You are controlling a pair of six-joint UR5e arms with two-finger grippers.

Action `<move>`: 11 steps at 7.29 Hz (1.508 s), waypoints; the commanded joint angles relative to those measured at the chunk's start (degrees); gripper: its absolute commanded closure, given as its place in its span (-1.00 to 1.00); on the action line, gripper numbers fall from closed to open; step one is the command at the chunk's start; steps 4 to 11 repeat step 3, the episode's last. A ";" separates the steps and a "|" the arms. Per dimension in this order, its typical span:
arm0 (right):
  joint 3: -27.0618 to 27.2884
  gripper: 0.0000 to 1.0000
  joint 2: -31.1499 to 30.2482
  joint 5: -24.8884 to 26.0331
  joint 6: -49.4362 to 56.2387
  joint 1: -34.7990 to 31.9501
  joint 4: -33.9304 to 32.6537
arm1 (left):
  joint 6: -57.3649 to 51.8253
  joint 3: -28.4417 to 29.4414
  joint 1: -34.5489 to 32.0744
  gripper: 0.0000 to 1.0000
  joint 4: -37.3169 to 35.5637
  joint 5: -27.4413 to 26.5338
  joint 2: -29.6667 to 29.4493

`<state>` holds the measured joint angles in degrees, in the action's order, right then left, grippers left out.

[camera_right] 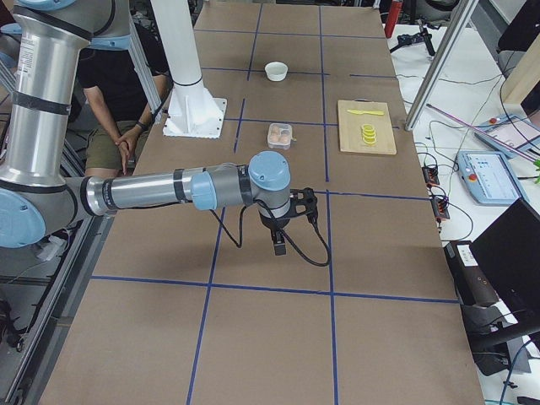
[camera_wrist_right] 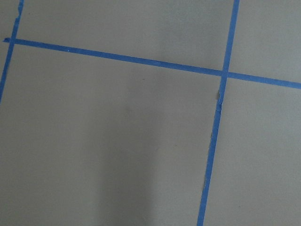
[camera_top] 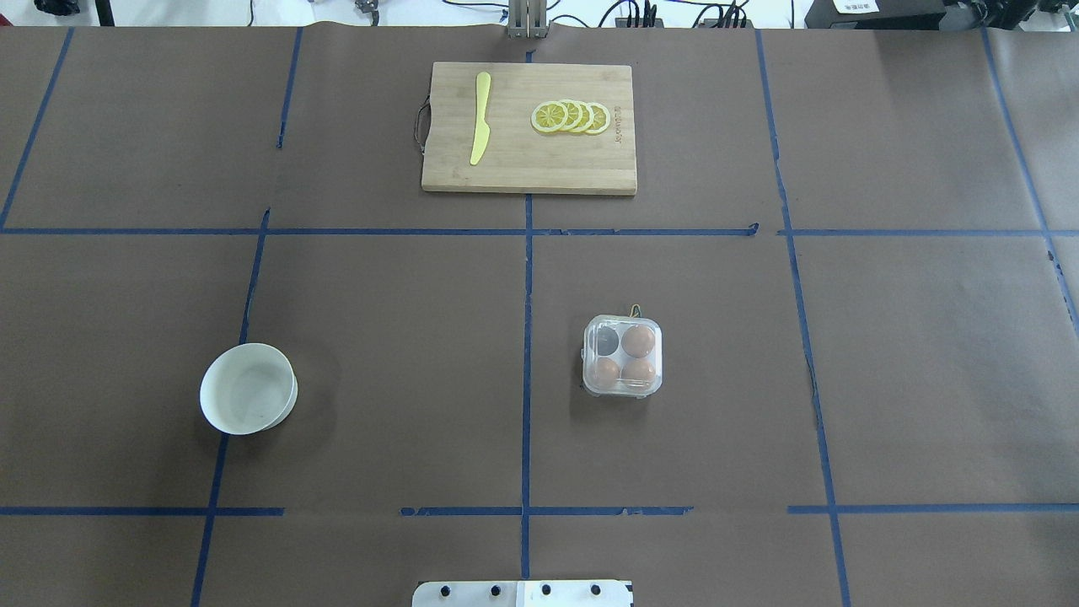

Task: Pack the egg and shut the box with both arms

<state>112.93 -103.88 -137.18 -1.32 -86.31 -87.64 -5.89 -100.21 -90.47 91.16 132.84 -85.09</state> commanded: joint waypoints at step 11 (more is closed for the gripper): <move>0.01 -1.00 -0.01 -0.02 0.00 0.00 0.01 | 0.01 -0.24 0.03 -1.00 -0.11 0.05 -0.17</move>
